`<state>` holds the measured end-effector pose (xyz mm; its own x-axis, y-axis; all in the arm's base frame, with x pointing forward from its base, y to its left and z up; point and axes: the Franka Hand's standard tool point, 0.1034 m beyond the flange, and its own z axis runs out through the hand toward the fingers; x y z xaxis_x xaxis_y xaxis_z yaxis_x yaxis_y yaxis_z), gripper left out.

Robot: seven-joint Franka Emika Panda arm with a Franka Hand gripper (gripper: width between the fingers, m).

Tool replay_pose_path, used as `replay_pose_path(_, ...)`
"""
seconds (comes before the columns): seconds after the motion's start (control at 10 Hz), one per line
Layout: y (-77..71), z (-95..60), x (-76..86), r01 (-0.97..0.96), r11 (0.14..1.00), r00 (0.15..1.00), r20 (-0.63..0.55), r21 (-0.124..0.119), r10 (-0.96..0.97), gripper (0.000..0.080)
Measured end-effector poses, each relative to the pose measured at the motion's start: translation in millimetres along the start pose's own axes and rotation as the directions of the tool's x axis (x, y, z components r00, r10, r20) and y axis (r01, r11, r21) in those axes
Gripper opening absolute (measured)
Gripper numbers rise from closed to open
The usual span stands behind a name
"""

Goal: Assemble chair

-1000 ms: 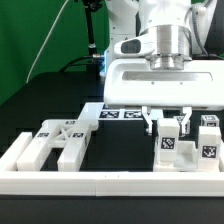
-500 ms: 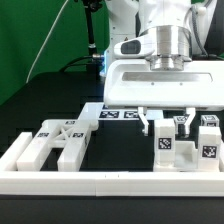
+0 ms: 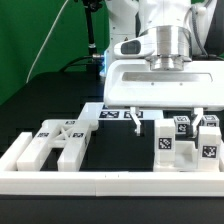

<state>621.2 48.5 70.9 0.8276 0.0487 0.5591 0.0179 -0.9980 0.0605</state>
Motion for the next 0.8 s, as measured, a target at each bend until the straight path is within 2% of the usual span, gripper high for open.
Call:
replay_pose_path(0.1,0.7,0.4,-0.7,-0.002,1.000,1.000,0.012,0.002,0.002,0.0649)
replay_pose_path(0.2,2.7,-2.4,3.8,-0.020,1.000,0.997,0.076,0.020,0.019,0.0649)
replay_pose_path(0.4,-3.4,-8.5,21.0,-0.070,0.996,0.984,0.166,0.053,0.060,0.0649)
replay_pose_path(0.5,-1.6,-6.2,28.9,-0.079,0.996,0.984,0.166,0.053,0.069,0.0649)
replay_pose_path(0.6,-0.2,-3.6,31.0,-0.082,0.995,0.982,0.172,0.053,0.072,0.0649)
replay_pose_path(0.8,-0.7,-1.9,24.6,-0.106,0.991,0.936,0.344,0.080,0.072,0.0649)
